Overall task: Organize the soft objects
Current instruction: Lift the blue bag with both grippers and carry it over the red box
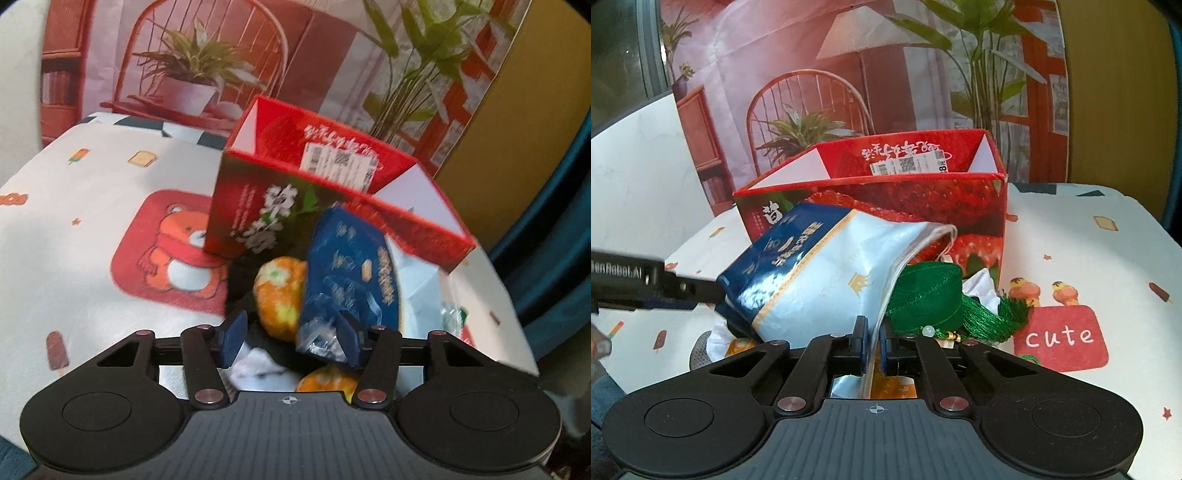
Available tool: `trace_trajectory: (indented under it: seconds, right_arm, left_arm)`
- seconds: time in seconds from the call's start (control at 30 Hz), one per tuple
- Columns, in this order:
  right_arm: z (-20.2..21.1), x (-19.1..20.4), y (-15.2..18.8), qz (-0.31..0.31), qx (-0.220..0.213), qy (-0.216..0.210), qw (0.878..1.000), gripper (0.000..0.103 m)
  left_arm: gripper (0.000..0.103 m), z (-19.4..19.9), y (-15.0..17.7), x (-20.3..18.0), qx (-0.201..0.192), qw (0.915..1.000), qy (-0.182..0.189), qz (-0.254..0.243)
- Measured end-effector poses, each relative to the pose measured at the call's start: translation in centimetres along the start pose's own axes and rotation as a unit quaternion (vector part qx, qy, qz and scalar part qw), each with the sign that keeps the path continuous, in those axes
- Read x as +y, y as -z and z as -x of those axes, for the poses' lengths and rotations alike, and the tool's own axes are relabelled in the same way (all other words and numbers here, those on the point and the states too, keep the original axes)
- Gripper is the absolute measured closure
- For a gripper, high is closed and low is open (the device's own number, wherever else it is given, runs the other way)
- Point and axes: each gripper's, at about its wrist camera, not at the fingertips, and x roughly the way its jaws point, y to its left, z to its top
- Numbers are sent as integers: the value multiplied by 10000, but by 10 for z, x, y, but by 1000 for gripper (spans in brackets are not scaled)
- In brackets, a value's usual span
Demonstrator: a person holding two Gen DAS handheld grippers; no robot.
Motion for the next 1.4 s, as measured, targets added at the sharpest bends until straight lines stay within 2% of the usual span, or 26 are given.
trace_trajectory:
  seconds: [0.17,0.53,0.67,0.73,0.83,1.03,1.4]
  right_arm:
    - [-3,-4,2,-76,19,3,10000,98]
    - [-5,-5,4,-76,11,-2,10000,98]
    - [-6,-7,4,-74,-16,26,10000,98]
    - [-5,-7,3,-109,-14,30,9999,98]
    - [-2,-7,2,-173,-60,35,9998,98]
    - [10,-3,-4,-107,-253,-10,9996,98]
    - [10,11,-1,170,-115,11,9998,98]
  left_arm:
    - [47,-2,-7,-7,-114,9999,43,-63]
    - [47,-50,-16,-25,253,9979,470,-356]
    - [60,-51,-11,-26,281,9971,541,-448]
    - [74,-48,-9,-26,264,9967,586,-500]
    - [81,-44,-8,-26,234,9963,632,-537]
    - [82,-35,1,-32,198,9953,669,-674]
    - [82,-25,21,-22,190,9963,628,-551]
